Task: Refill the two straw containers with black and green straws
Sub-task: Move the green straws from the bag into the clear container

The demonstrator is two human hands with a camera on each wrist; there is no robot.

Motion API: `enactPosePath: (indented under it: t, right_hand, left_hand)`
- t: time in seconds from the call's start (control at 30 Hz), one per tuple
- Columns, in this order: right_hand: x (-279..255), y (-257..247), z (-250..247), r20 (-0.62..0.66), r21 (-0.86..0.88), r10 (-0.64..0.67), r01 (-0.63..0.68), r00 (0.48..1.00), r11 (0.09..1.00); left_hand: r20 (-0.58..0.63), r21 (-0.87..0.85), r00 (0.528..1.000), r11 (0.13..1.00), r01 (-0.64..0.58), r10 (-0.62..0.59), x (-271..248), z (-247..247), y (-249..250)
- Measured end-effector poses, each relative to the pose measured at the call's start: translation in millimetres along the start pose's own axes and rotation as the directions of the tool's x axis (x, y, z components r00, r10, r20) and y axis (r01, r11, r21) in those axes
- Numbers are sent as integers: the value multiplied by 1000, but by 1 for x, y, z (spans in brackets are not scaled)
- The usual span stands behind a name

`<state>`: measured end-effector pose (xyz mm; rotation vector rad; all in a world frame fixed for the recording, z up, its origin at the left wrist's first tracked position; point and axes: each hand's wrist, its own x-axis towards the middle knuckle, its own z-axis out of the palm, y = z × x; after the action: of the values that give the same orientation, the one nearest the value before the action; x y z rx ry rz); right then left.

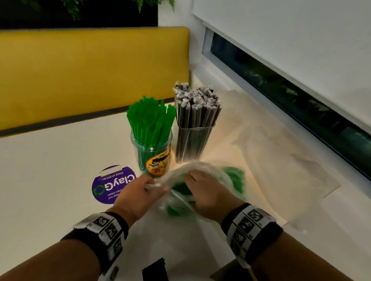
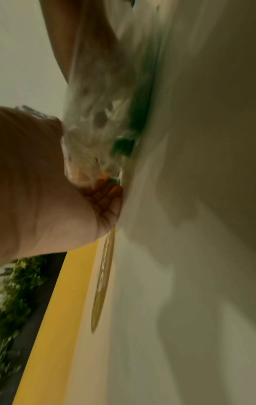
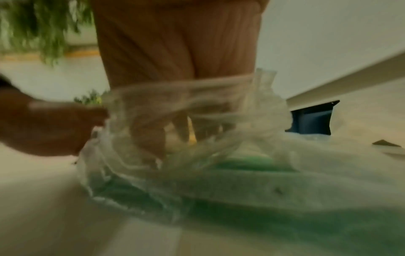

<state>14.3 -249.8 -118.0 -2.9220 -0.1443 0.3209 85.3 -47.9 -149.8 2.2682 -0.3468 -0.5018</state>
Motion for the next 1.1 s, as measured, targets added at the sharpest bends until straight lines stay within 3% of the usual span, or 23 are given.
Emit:
enactPosePath:
  t: [0.17, 0.23, 0.33, 0.47, 0.57, 0.7, 0.83, 0.93, 0.97, 1.03, 1.1]
  right_hand:
    - [13, -2, 6, 129, -41, 46, -41, 991, 998]
    - [17, -2, 5, 142, -36, 51, -46, 988, 998]
    - [15, 2, 7, 98, -24, 36, -34, 994, 999]
    - [6, 13, 14, -89, 134, 57, -45, 994, 990]
    - [-5, 20, 15, -71, 271, 174, -149, 982, 951]
    - [-12, 21, 3, 43, 225, 158, -164, 986, 960]
    - [-8, 22, -4, 29, 190, 216, -218, 976, 957]
    - [-8, 21, 2, 0, 147, 179, -177, 984, 973]
    - [-9, 20, 3, -36, 153, 165, -158, 986, 976]
    - [-15, 20, 7, -229, 141, 63, -31, 971, 990]
    - [-20, 24, 20, -454, 81, -54, 102, 889, 991]
  left_hand:
    - [195, -4, 977, 996, 84, -82, 19, 15, 30]
    - [201, 8, 973, 994, 112, -111, 23, 21, 41]
    - [142, -194, 972, 958, 212, -186, 26, 31, 42]
    - [222, -450, 944, 834, 320, -242, 26, 39, 36]
    - [240, -496, 940, 801, 335, -244, 24, 38, 38]
    - [265, -445, 943, 841, 306, -203, 21, 40, 38]
    - [241, -487, 947, 817, 309, -214, 19, 40, 45]
    - [179, -529, 959, 800, 283, -220, 18, 40, 48]
    - [180, -537, 958, 793, 287, -225, 18, 40, 50]
    - [187, -541, 953, 785, 302, -238, 19, 42, 52]
    - [180, -523, 959, 804, 282, -219, 20, 42, 54]
